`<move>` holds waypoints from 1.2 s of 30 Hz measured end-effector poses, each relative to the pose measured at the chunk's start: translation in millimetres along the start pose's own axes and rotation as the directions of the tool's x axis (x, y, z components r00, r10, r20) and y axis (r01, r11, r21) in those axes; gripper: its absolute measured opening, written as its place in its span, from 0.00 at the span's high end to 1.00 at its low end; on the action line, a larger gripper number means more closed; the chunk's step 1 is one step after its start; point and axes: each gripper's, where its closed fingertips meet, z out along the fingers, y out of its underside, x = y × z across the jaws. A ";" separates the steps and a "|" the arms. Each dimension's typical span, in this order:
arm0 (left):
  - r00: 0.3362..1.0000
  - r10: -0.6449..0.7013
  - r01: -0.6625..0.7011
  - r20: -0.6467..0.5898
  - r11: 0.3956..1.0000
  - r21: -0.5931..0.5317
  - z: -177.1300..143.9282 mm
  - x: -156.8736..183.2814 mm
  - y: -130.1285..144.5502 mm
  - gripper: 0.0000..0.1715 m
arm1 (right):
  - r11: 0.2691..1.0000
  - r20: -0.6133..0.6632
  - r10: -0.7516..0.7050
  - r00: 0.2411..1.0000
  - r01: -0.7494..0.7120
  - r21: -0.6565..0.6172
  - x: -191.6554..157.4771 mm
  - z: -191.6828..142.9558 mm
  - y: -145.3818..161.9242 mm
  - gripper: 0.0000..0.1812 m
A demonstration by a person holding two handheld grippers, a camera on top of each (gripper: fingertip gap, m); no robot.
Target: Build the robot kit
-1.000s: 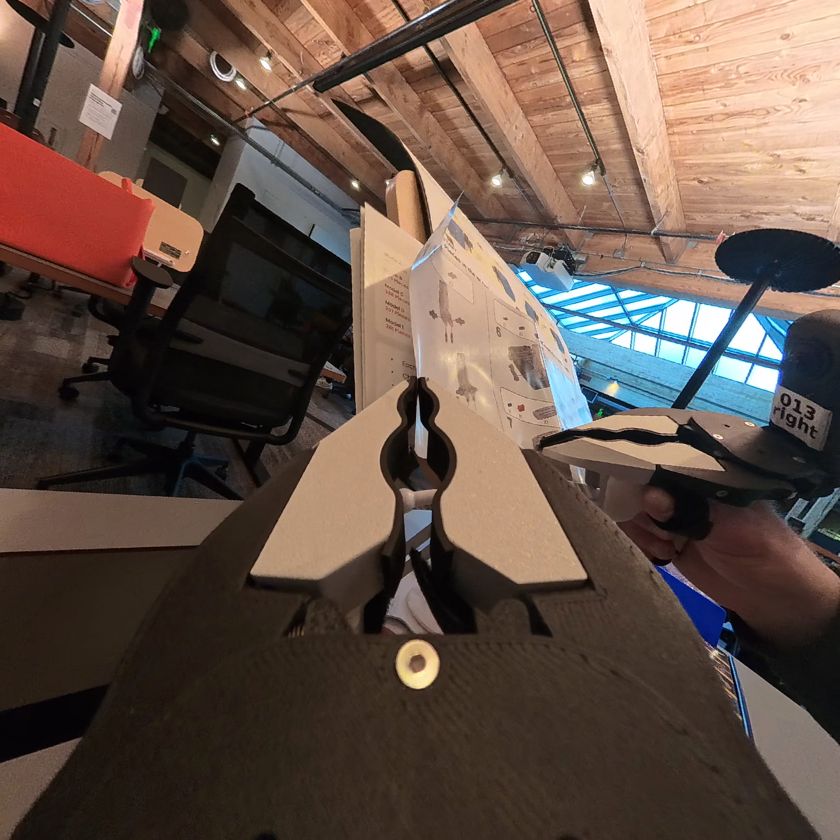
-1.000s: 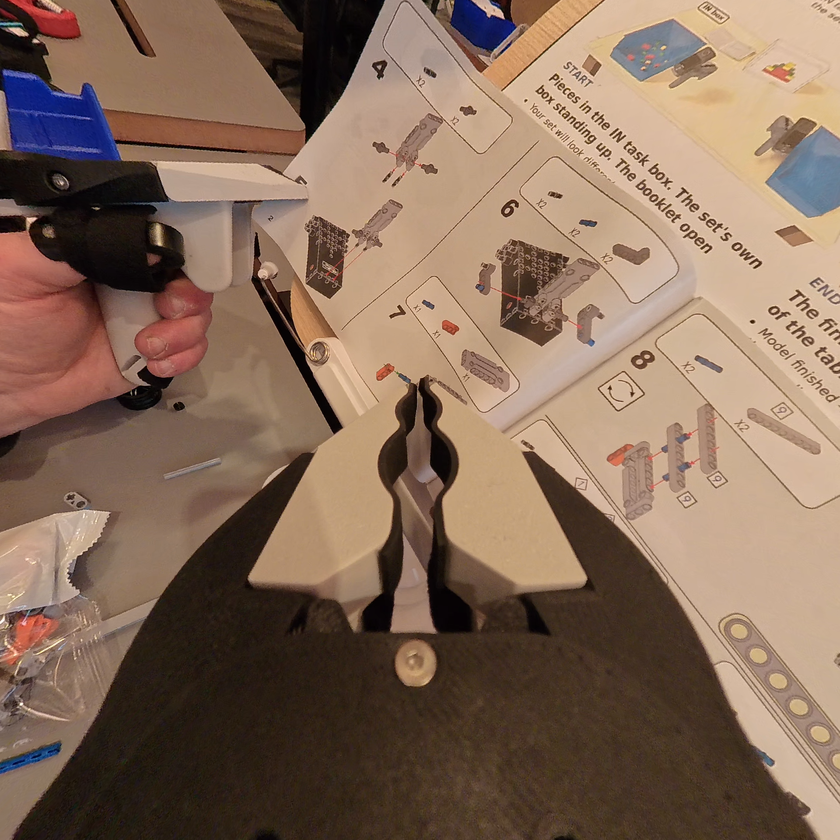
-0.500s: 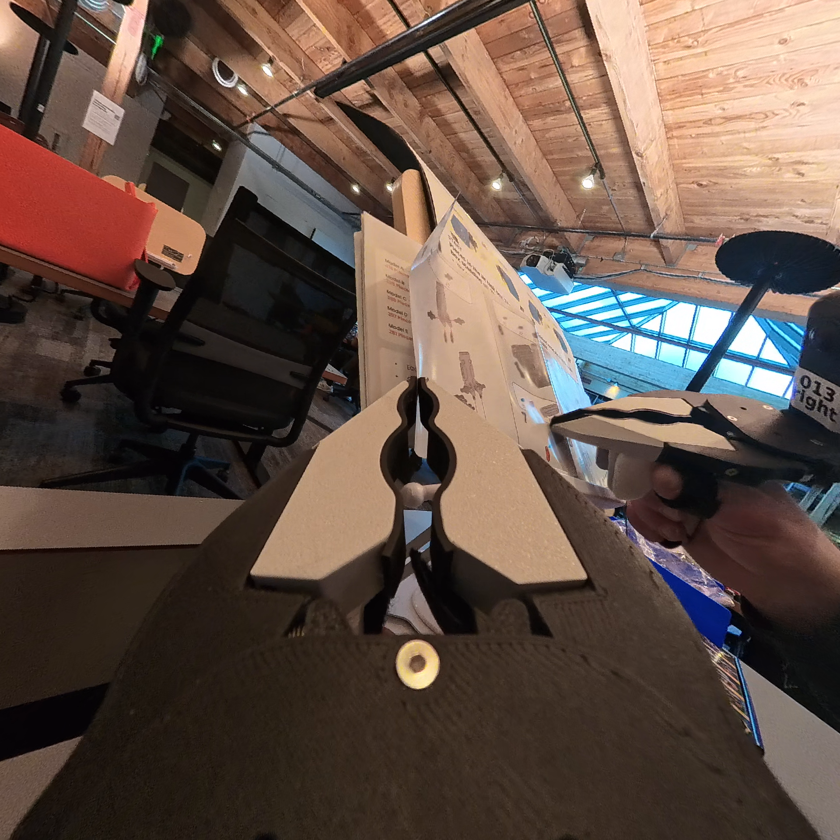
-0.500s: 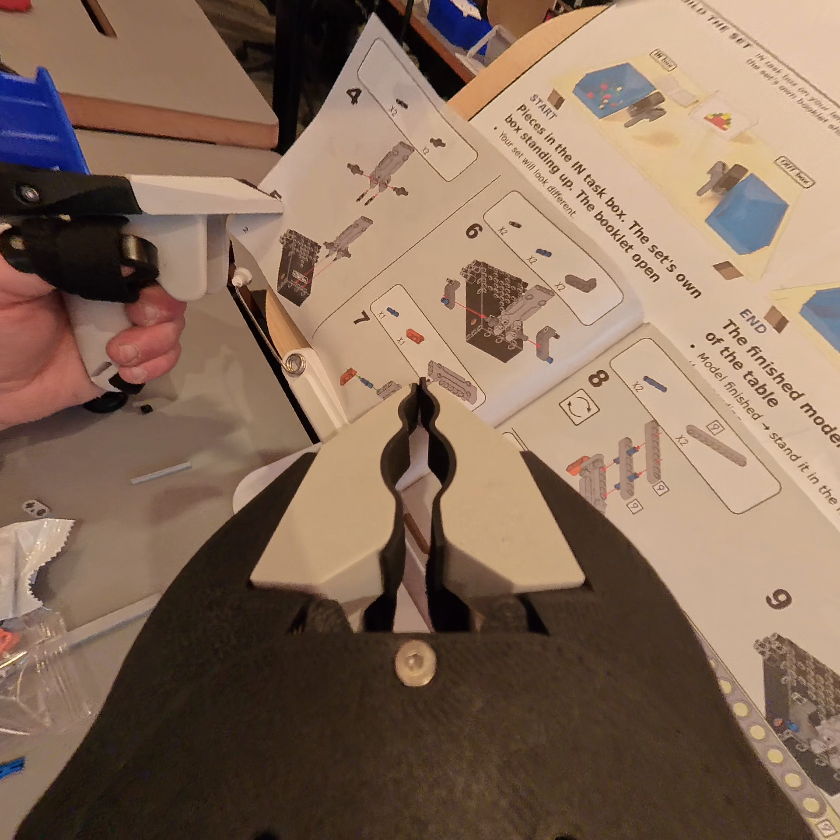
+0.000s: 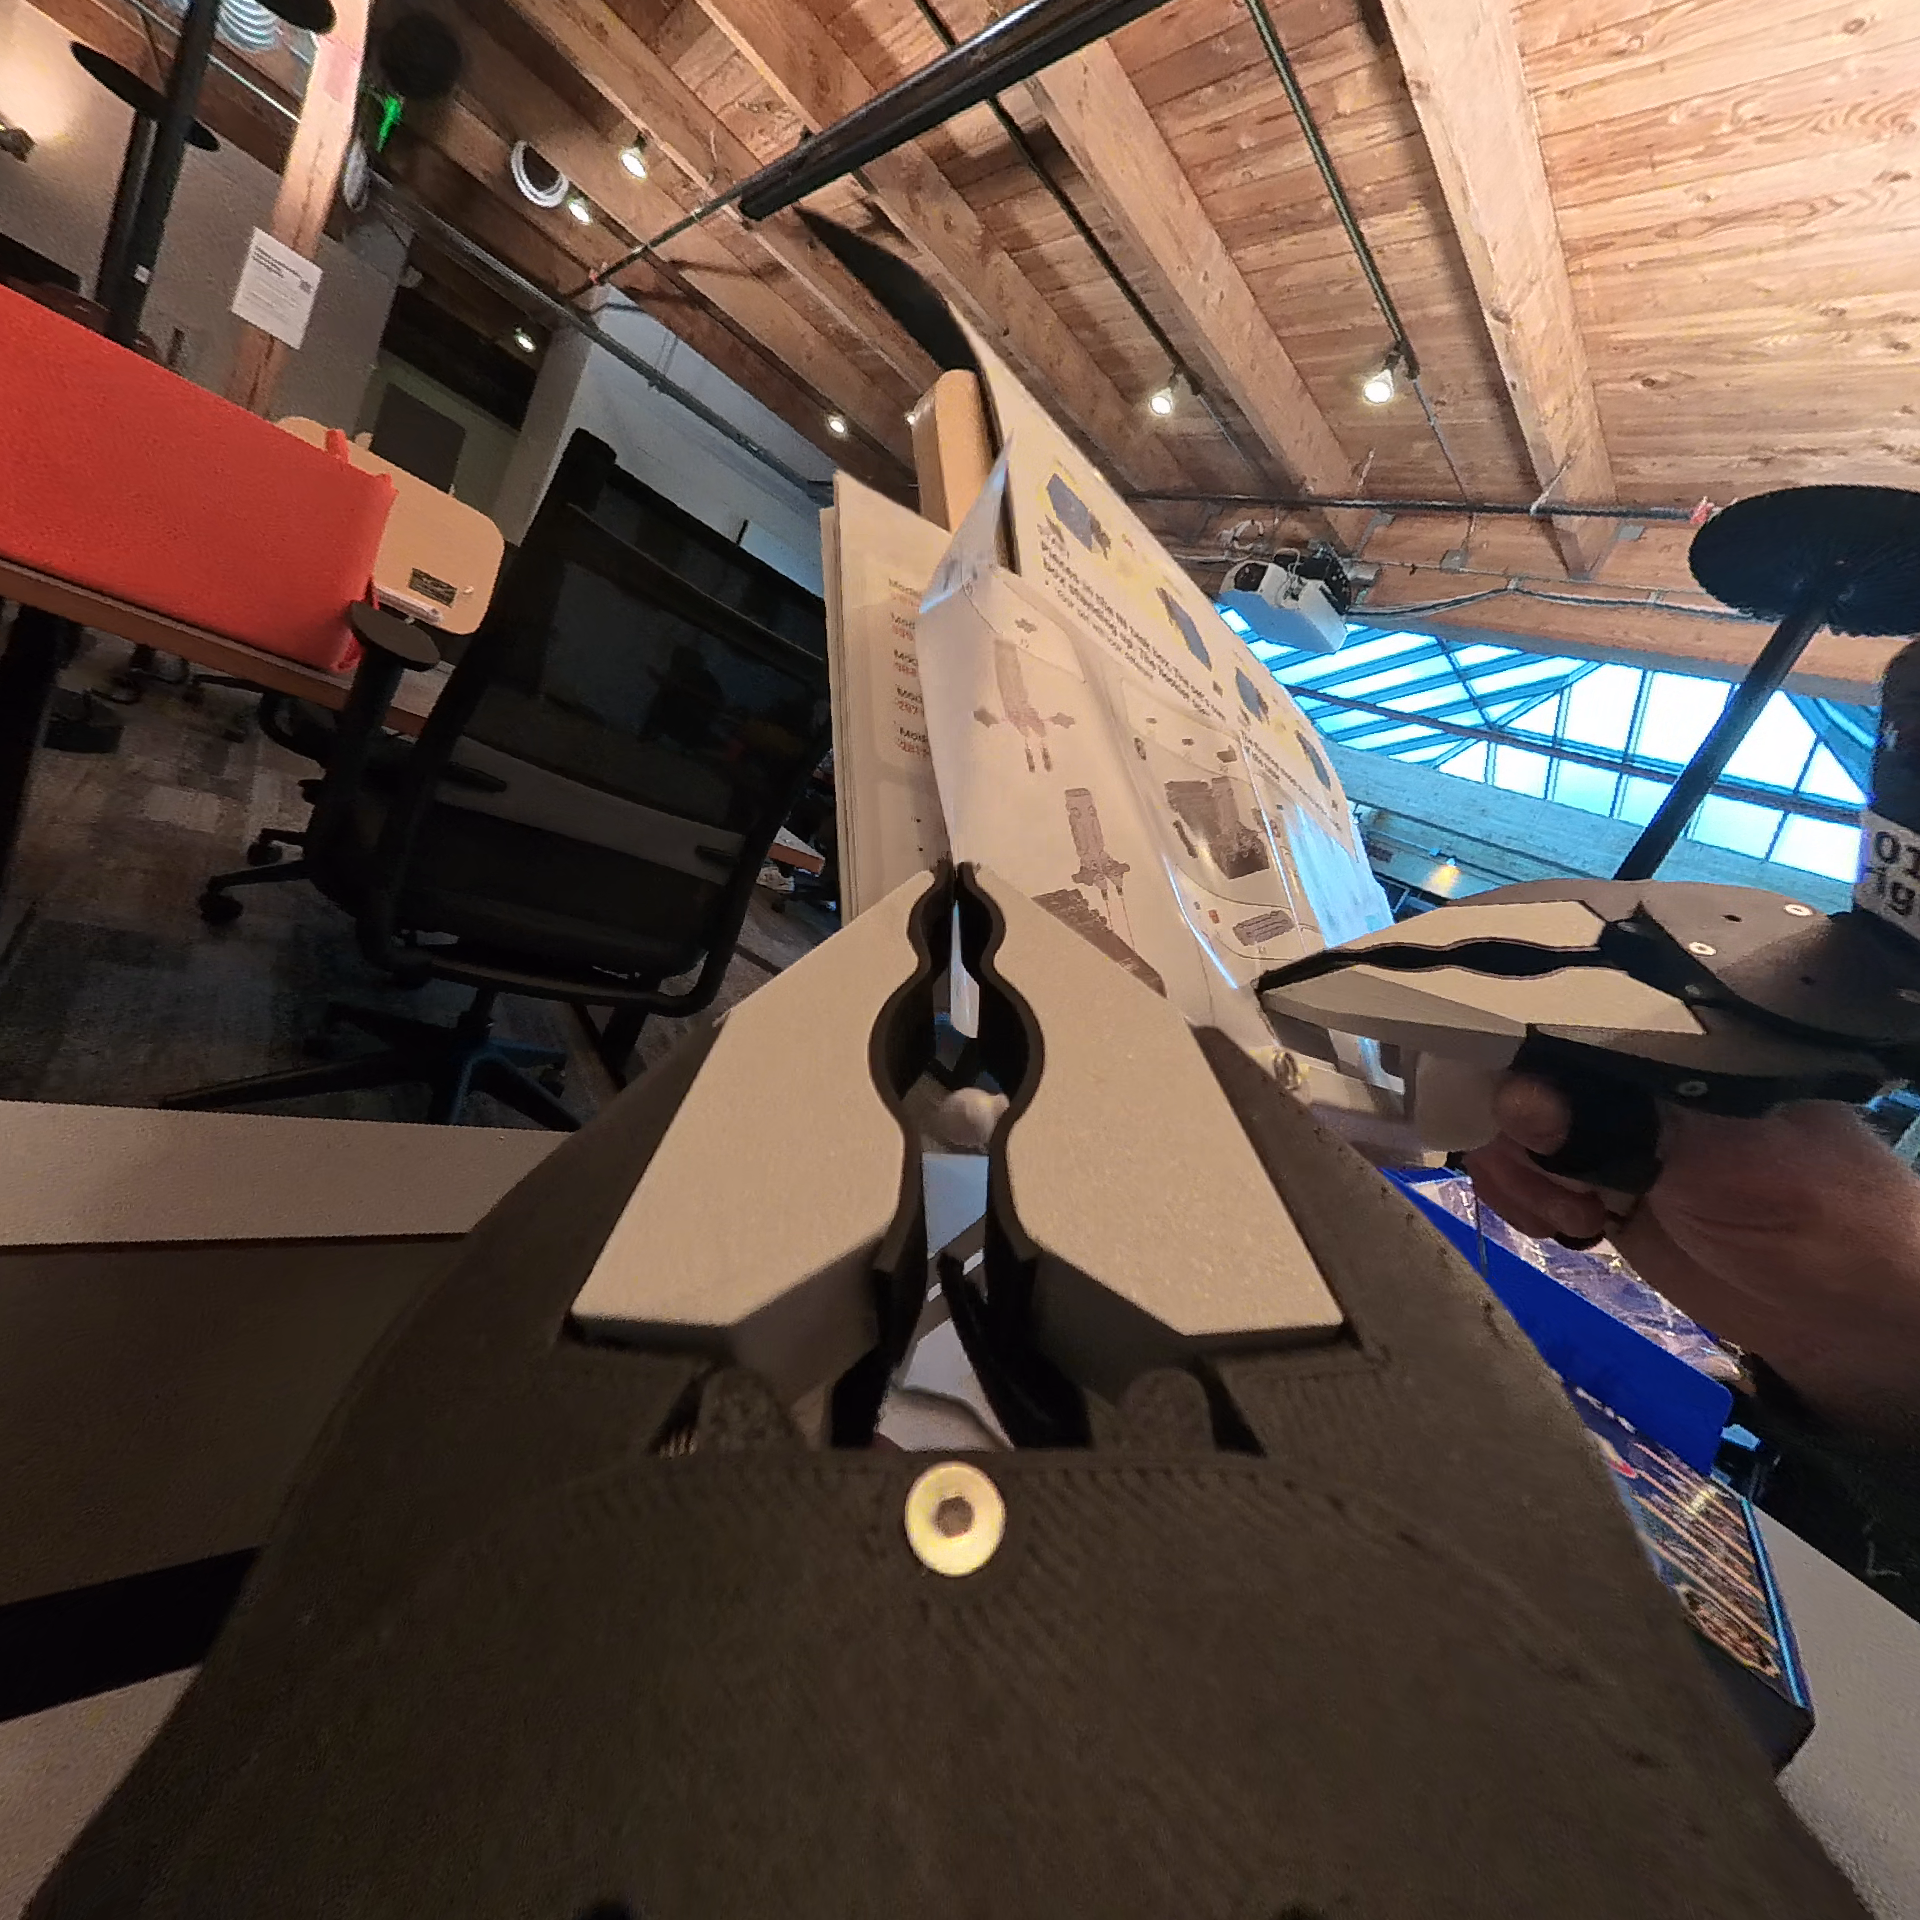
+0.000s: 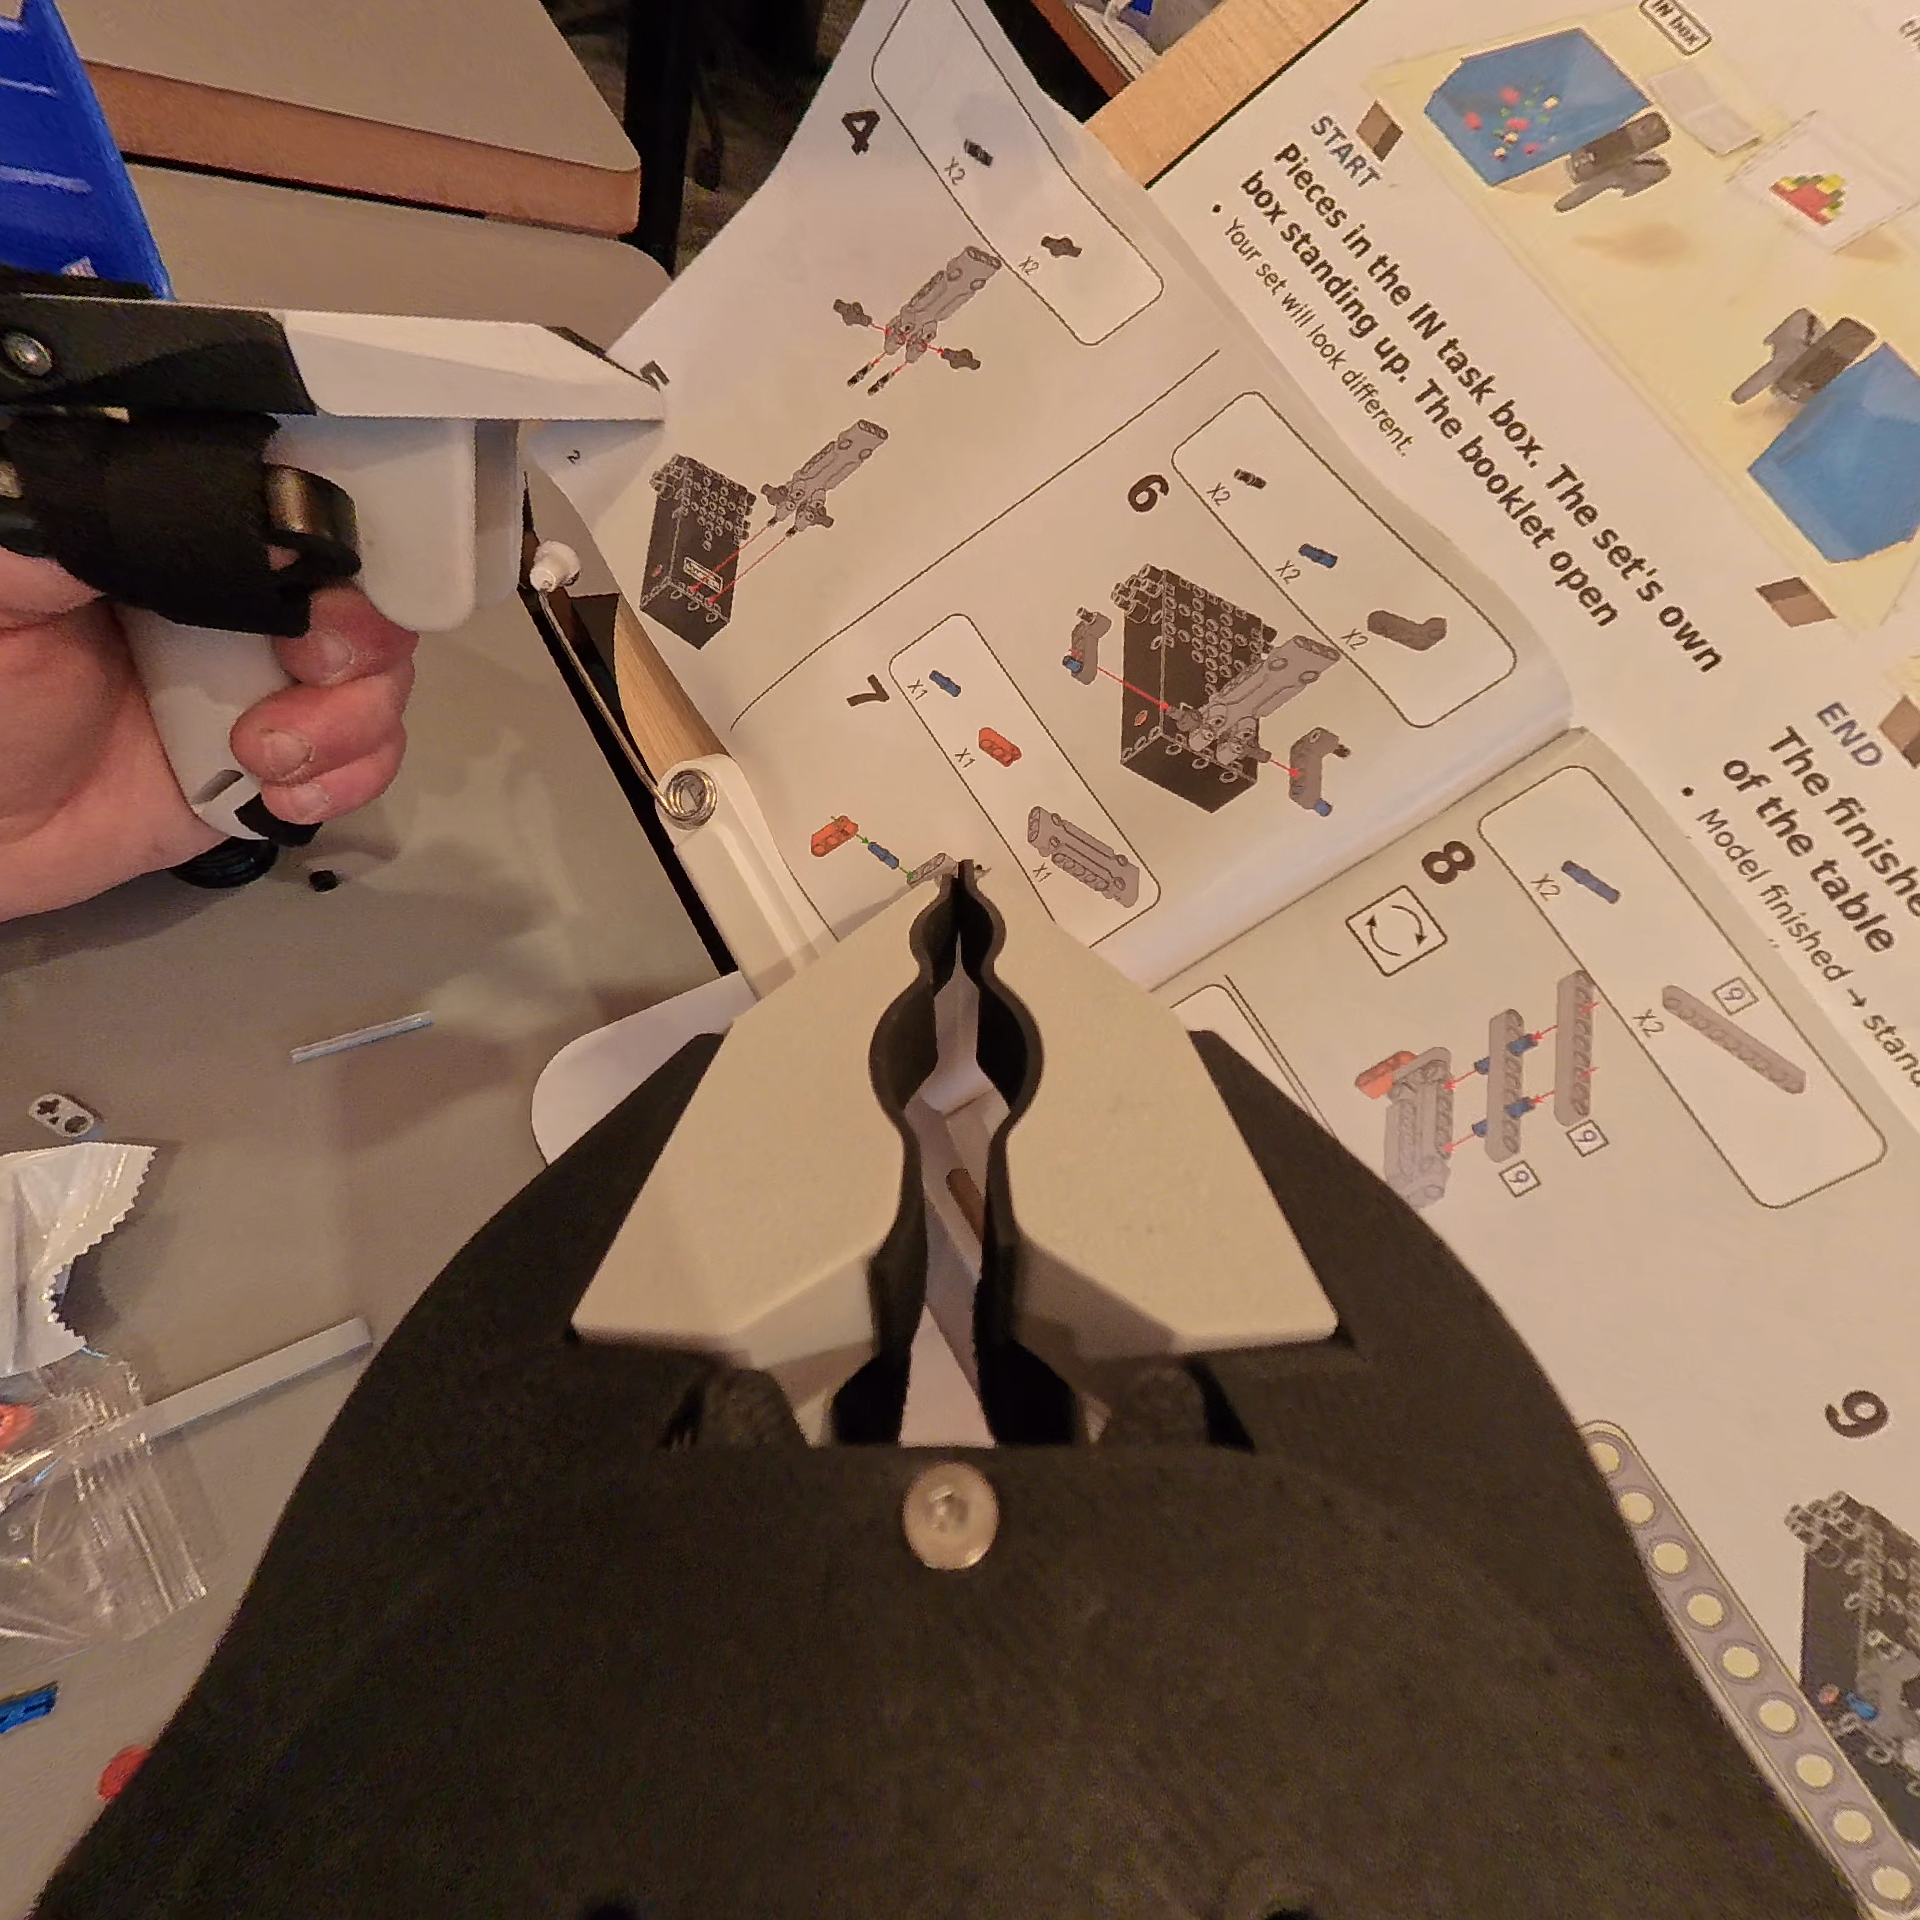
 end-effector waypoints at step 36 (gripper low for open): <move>0.999 0.028 -0.029 0.025 1.000 0.010 -2.5 -3.7 -1.0 1.00 | 0.998 -0.005 0.028 1.000 -0.028 0.052 -4.8 -7.3 -2.3 1.00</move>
